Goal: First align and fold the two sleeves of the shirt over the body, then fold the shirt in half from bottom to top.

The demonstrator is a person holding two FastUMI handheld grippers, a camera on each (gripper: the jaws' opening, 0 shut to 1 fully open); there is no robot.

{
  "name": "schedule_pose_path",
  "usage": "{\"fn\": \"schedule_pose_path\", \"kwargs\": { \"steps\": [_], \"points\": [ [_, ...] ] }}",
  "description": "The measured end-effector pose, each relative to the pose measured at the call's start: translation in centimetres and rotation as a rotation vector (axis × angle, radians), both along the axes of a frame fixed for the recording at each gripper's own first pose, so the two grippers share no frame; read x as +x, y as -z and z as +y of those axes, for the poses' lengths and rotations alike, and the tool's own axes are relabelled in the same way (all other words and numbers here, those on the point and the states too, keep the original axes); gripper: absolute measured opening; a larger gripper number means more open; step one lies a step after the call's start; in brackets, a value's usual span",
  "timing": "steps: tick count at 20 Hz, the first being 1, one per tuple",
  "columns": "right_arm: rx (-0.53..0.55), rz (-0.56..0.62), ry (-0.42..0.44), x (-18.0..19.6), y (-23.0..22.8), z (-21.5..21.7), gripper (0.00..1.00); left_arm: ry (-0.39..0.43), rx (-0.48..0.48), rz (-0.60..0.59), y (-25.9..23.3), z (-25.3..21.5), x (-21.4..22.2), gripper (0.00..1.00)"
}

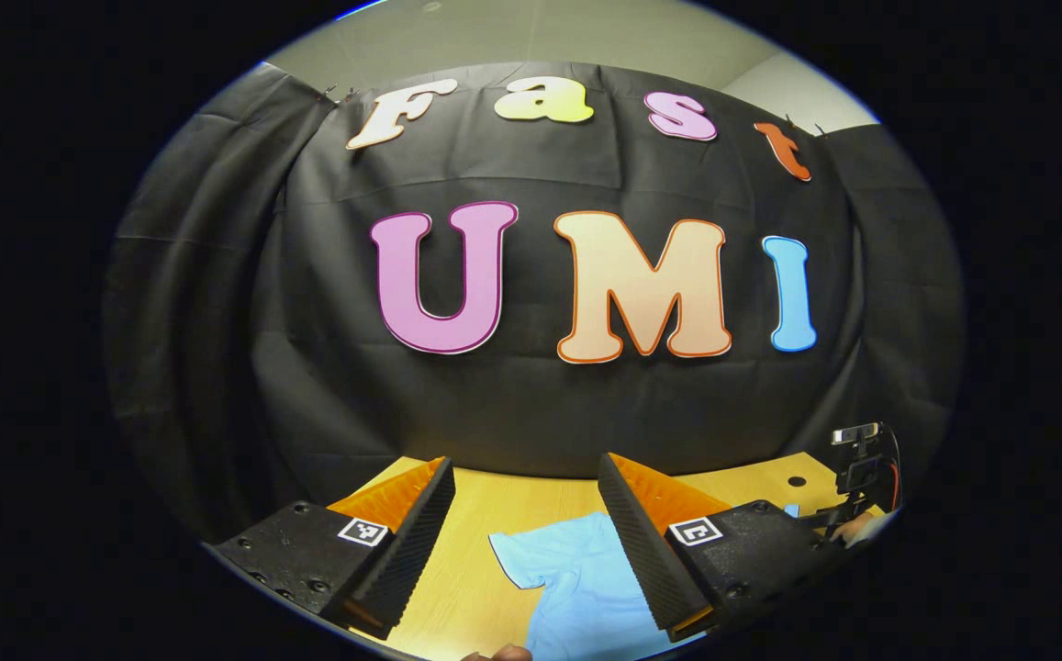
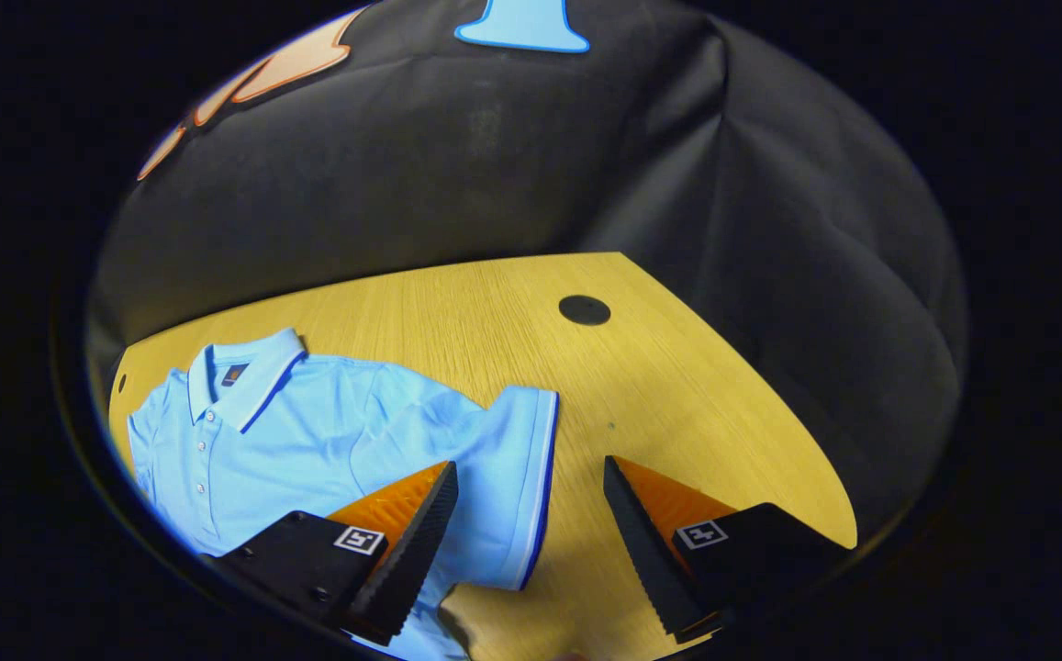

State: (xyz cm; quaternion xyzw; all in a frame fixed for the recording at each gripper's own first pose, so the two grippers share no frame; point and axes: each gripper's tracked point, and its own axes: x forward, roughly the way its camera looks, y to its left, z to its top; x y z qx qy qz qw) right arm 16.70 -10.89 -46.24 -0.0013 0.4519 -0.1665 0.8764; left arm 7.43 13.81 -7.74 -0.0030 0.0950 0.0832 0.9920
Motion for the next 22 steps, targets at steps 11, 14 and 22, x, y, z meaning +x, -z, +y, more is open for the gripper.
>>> {"fn": "schedule_pose_path", "kwargs": {
  "steps": [11,14,22],
  "points": [
    [0.127,-0.025,-0.046,1.0,0.9,2.7,0.11,-0.018,-0.015,0.026,0.9,0.2,0.0,0.95],
    [0.188,-0.028,-0.012,1.1,0.3,3.2,0.03,-0.024,-0.021,0.032,1.2,0.3,0.0,0.95],
    [0.408,-0.194,-0.042,3.8,-5.7,11.4,0.02,-0.030,-0.039,0.052,2.2,0.4,0.1,0.95]
  ]
}}
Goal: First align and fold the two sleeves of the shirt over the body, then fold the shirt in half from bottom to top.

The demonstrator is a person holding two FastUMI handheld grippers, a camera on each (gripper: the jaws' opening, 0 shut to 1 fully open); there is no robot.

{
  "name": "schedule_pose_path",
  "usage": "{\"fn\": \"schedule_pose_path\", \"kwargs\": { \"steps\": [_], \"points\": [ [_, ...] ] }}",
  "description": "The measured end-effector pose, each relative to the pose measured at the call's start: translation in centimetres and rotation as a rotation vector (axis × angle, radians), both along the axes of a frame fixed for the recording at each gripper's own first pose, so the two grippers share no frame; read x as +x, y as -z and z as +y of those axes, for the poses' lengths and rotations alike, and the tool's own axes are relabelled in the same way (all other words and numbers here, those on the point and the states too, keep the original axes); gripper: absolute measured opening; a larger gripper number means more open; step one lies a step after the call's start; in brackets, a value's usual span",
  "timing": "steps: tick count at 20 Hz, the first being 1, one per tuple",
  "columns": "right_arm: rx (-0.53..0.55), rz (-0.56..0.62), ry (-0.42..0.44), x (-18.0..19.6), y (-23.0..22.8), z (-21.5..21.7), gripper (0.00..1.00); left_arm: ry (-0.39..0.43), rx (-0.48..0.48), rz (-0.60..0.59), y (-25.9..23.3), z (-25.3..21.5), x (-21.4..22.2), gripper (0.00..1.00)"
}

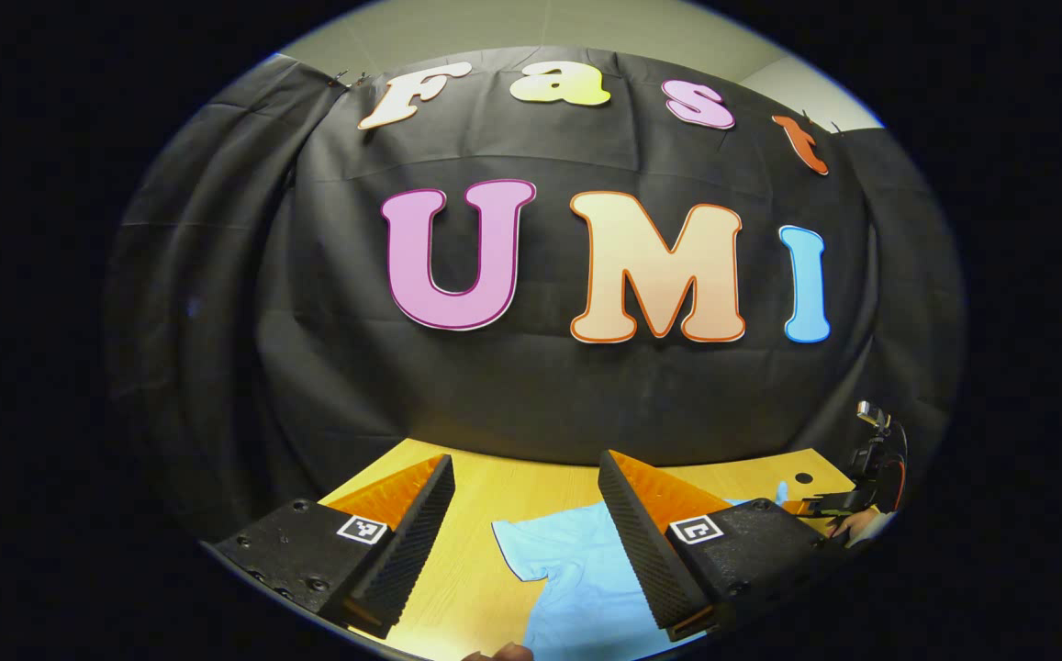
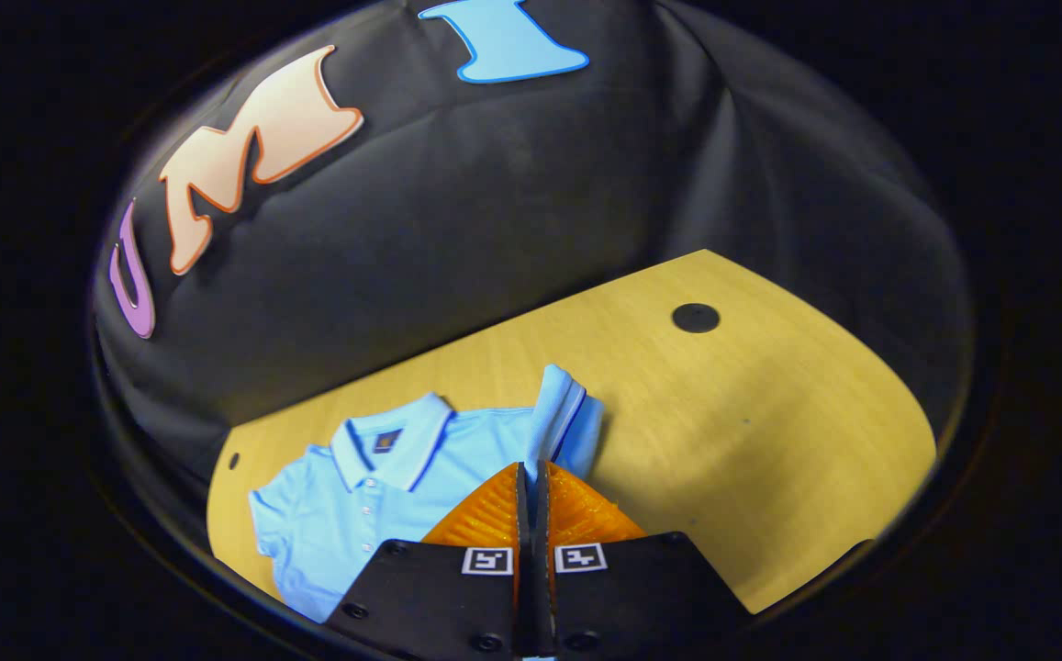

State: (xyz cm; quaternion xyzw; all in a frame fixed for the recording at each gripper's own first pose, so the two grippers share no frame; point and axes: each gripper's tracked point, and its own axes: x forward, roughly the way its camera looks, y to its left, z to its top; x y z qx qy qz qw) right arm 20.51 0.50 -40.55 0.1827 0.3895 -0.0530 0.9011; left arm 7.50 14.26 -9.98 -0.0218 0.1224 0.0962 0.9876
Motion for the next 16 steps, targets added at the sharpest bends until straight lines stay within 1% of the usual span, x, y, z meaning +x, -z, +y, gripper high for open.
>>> {"fn": "schedule_pose_path", "kwargs": {
  "steps": [5,6,7,8,11,14,16],
  "points": [
    [0.126,0.003,-0.073,-0.6,1.0,6.7,0.03,0.008,-0.035,0.028,1.4,-0.1,0.2,0.96],
    [0.141,0.006,-0.084,-0.8,1.3,7.6,0.03,0.011,-0.048,0.036,1.9,0.0,0.3,0.96],
    [0.142,0.012,-0.094,-0.9,1.6,8.1,0.00,0.013,-0.067,0.041,2.4,0.2,0.4,0.95],
    [0.154,0.014,-0.104,-1.1,1.8,8.8,0.04,0.007,-0.079,0.049,2.9,0.5,0.5,0.95],
    [0.170,0.002,-0.124,-1.3,1.2,9.4,0.35,-0.008,-0.080,0.088,5.1,1.6,1.1,0.95],
    [0.138,-0.037,-0.171,-2.1,-0.8,9.0,0.97,0.003,-0.087,0.114,7.5,1.9,2.2,0.95],
    [0.101,-0.066,-0.221,-3.3,-2.8,8.7,0.97,0.010,-0.101,0.142,9.4,2.0,3.1,0.95]
  ]
}}
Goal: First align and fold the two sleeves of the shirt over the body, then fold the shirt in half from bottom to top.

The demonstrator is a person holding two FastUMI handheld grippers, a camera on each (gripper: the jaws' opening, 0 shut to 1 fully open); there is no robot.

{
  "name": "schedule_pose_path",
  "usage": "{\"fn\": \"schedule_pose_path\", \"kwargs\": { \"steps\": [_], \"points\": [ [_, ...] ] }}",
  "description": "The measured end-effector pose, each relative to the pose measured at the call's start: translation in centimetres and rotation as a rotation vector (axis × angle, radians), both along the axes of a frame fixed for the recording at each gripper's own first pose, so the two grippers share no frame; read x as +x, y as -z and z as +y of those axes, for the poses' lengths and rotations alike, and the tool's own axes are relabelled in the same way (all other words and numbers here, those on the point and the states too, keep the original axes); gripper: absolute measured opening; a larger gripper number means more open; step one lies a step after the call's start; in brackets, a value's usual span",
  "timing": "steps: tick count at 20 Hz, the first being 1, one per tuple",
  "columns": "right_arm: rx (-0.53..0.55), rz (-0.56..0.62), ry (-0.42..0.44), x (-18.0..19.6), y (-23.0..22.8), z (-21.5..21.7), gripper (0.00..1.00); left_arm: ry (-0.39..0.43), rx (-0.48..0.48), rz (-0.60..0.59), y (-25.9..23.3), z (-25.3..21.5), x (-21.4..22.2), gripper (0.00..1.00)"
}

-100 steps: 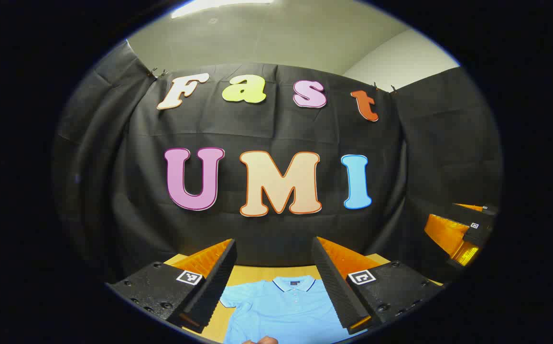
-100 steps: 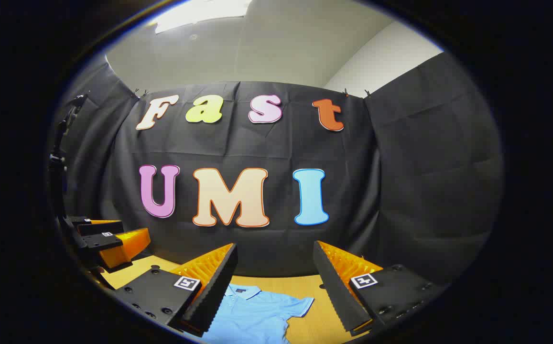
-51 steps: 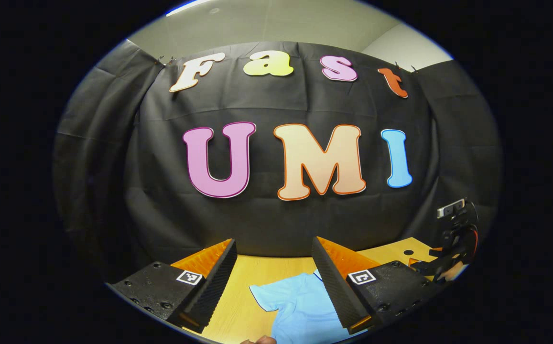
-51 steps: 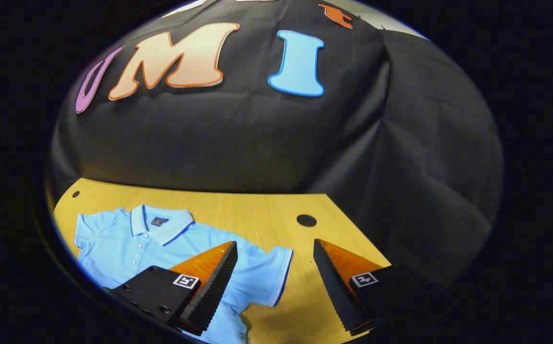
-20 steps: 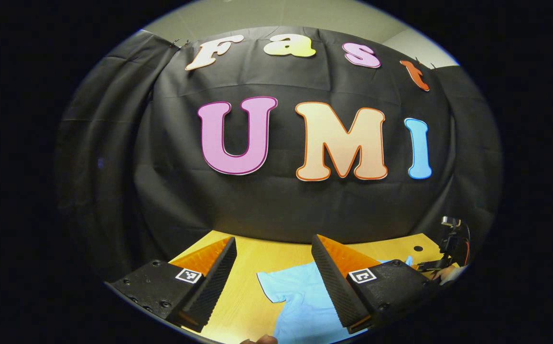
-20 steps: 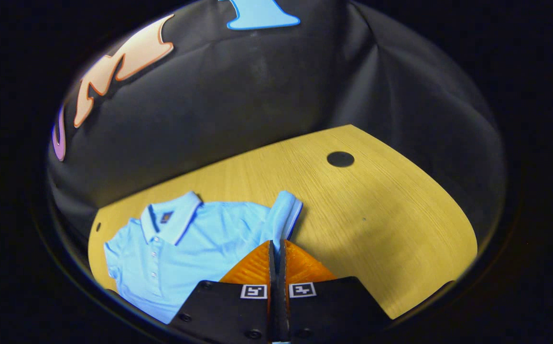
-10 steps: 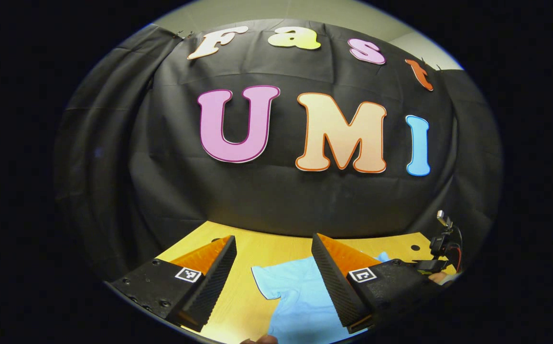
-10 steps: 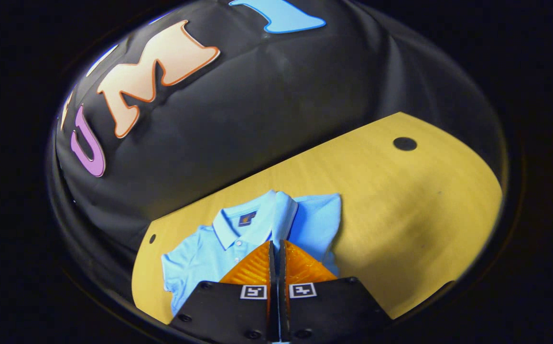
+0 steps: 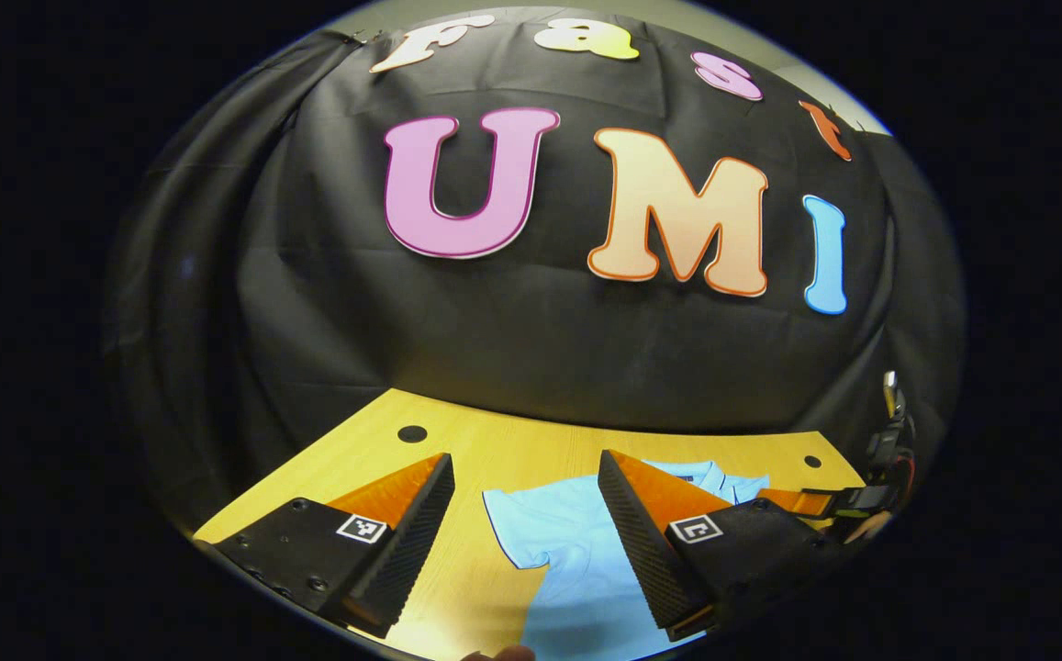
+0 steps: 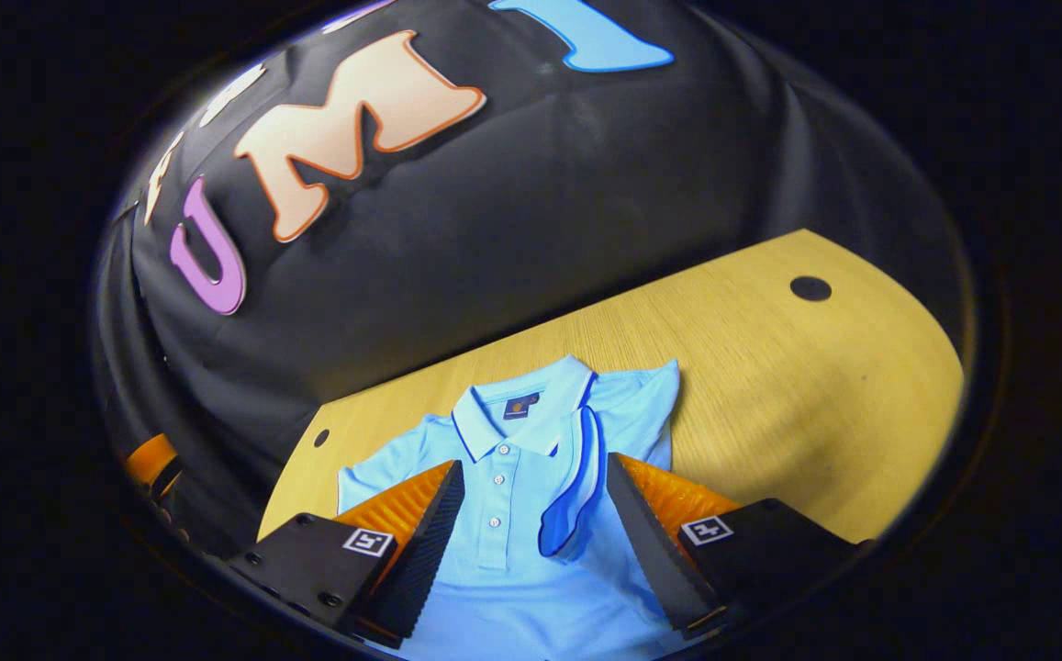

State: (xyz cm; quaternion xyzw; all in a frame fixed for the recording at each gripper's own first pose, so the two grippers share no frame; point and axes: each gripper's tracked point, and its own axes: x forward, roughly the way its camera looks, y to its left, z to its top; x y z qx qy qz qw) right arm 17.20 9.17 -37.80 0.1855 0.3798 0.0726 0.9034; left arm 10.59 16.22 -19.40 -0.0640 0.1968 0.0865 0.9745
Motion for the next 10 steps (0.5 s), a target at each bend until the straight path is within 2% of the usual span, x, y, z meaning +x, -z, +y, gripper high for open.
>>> {"fn": "schedule_pose_path", "kwargs": {
  "steps": [4,6,10],
  "points": [
    [-0.113,-0.108,-0.063,-3.0,-3.9,-2.5,0.98,0.011,-0.039,0.038,3.8,0.2,2.3,0.95],
    [-0.137,-0.118,-0.071,-5.4,-5.2,-4.0,0.97,0.010,-0.036,0.088,6.3,0.2,3.6,0.95],
    [-0.166,-0.067,-0.005,-9.6,-5.1,-8.5,0.98,-0.003,-0.086,0.155,11.3,0.0,5.3,0.95]
  ]
}}
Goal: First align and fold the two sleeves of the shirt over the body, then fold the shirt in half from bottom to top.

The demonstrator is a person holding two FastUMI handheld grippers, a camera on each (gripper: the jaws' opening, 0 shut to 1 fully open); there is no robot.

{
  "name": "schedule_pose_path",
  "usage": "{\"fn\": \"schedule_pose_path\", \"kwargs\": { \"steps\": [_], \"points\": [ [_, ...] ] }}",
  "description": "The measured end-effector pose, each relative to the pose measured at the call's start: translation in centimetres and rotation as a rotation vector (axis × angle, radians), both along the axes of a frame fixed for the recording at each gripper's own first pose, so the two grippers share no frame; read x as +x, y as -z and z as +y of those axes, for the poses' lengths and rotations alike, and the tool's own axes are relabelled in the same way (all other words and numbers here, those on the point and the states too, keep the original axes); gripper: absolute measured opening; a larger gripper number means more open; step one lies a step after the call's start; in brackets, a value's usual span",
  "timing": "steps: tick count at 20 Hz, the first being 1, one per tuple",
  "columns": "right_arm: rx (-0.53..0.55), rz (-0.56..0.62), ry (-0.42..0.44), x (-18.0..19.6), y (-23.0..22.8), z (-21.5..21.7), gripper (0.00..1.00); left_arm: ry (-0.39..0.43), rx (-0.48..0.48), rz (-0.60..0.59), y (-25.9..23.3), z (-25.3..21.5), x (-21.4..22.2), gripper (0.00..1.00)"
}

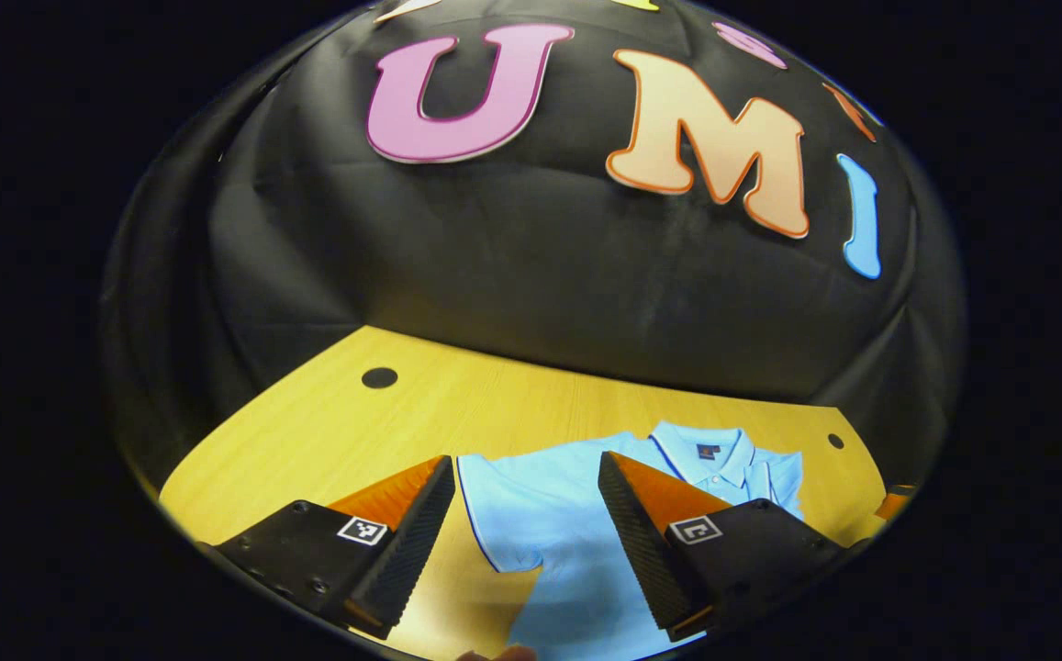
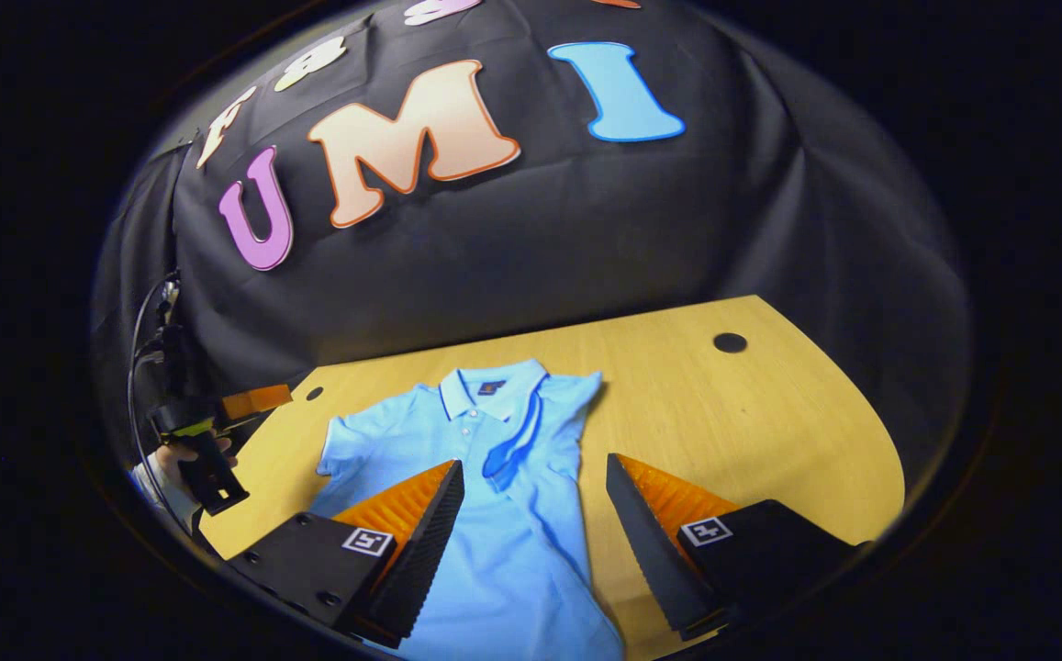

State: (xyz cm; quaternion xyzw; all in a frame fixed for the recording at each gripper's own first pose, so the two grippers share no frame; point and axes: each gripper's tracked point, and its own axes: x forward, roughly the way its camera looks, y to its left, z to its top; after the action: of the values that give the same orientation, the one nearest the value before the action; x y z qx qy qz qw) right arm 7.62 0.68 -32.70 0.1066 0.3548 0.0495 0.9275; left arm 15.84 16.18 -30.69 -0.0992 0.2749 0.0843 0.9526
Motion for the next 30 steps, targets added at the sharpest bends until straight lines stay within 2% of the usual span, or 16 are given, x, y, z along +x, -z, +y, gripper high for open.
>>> {"fn": "schedule_pose_path", "kwargs": {
  "steps": [6,10,16,21,23,24,25,26,27,28,30],
  "points": [
    [-0.027,0.051,0.112,-3.9,1.0,-4.9,0.98,-0.037,0.004,0.139,6.8,0.7,1.0,0.95],
    [-0.049,0.065,0.112,-5.1,1.6,-5.7,0.98,-0.072,0.050,0.183,8.8,2.2,1.4,0.95],
    [-0.043,0.060,0.112,-5.2,1.3,-5.8,0.98,-0.086,0.048,0.273,11.6,1.9,0.0,0.96],
    [-0.032,0.057,0.122,-4.8,1.2,-6.3,0.97,-0.046,0.067,0.281,11.8,1.4,0.3,0.96],
    [-0.034,0.059,0.121,-4.9,1.3,-6.4,0.97,-0.040,0.052,0.265,11.8,0.9,0.7,0.75],
    [-0.033,0.064,0.119,-5.0,1.5,-6.4,0.98,-0.026,0.044,0.264,11.8,0.3,0.8,0.59],
    [-0.034,0.067,0.122,-5.1,1.5,-6.5,0.97,-0.003,0.035,0.257,11.7,-0.3,1.1,0.52],
    [-0.033,0.067,0.124,-5.1,1.5,-6.6,0.97,0.001,0.027,0.247,11.7,-0.7,1.4,0.29],
    [-0.031,0.066,0.128,-5.0,1.4,-6.7,0.98,-0.014,0.033,0.242,11.7,-0.8,1.7,0.13],
    [-0.025,0.063,0.128,-5.1,1.3,-6.7,0.98,-0.021,0.047,0.242,11.6,-0.6,1.8,0.01],
    [-0.022,0.060,0.129,-5.2,1.0,-7.0,0.97,-0.037,0.040,0.241,11.3,-1.2,1.9,0.00]
  ]
}}
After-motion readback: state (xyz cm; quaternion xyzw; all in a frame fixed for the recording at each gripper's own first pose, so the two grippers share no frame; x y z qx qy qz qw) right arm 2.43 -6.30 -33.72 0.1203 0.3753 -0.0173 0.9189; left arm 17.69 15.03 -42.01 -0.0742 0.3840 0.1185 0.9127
